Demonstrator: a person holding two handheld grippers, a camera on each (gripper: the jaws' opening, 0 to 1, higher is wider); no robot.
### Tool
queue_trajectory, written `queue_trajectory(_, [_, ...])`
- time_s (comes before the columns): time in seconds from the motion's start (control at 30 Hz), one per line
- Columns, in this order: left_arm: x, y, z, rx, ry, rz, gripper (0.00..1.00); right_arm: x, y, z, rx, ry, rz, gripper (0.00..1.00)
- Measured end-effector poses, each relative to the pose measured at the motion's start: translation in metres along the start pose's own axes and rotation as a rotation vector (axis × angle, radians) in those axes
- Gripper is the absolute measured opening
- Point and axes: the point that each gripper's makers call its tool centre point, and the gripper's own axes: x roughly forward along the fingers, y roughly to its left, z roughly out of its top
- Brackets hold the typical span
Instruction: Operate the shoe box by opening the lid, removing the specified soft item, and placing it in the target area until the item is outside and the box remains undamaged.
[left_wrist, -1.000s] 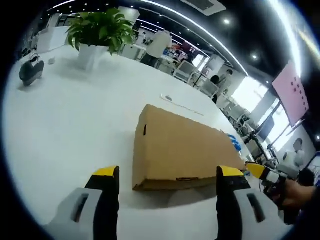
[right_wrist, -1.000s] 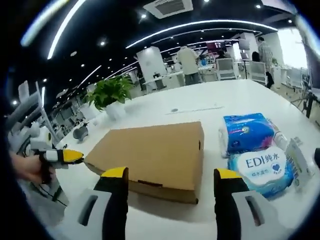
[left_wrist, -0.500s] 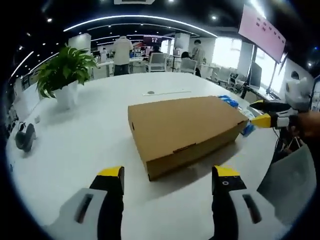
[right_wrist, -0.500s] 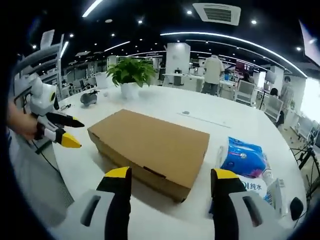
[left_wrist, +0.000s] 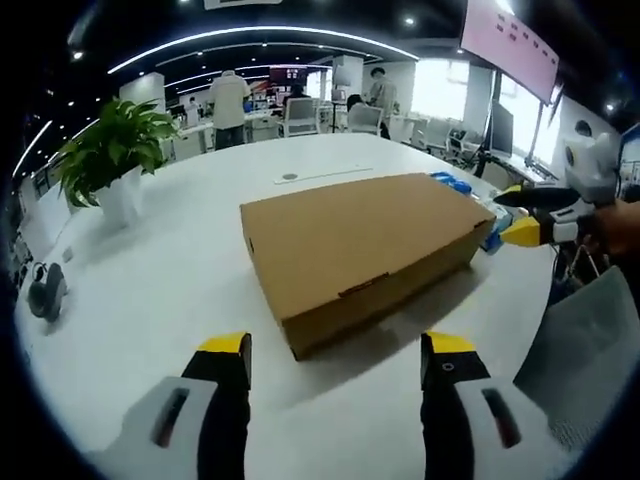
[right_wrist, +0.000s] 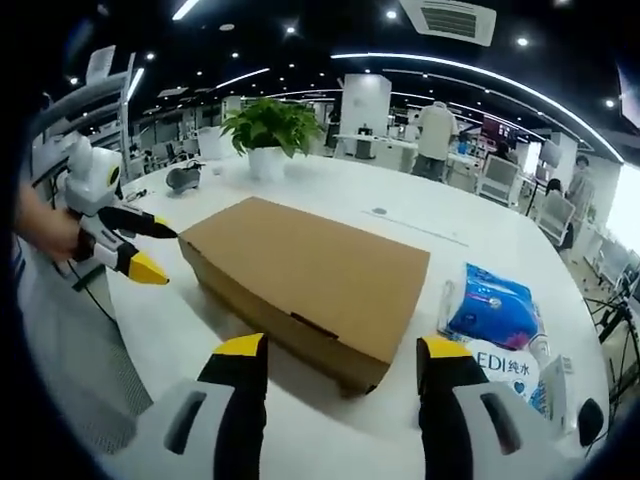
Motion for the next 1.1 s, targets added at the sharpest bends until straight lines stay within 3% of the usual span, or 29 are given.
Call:
queue_trajectory(0.37, [0.018, 0.001, 0.000, 0.050, 0.060, 0.014, 0.59, 0.015, -0.002, -0.004, -0.016, 0.032, 0.013, 0.55])
queue_trajectory(0.57, [0.024, 0.001, 0.006, 0.077, 0.048, 0.017, 0.57, 0.019, -0.002, -0.006, -0.043, 0.045, 0.003, 0.54])
queue_trajectory(1.1, [0.037, 0.006, 0.010, 0.062, 0.078, 0.061, 0.53, 0.023, -0.014, -0.005, -0.009, 0.049, -0.047, 0.48])
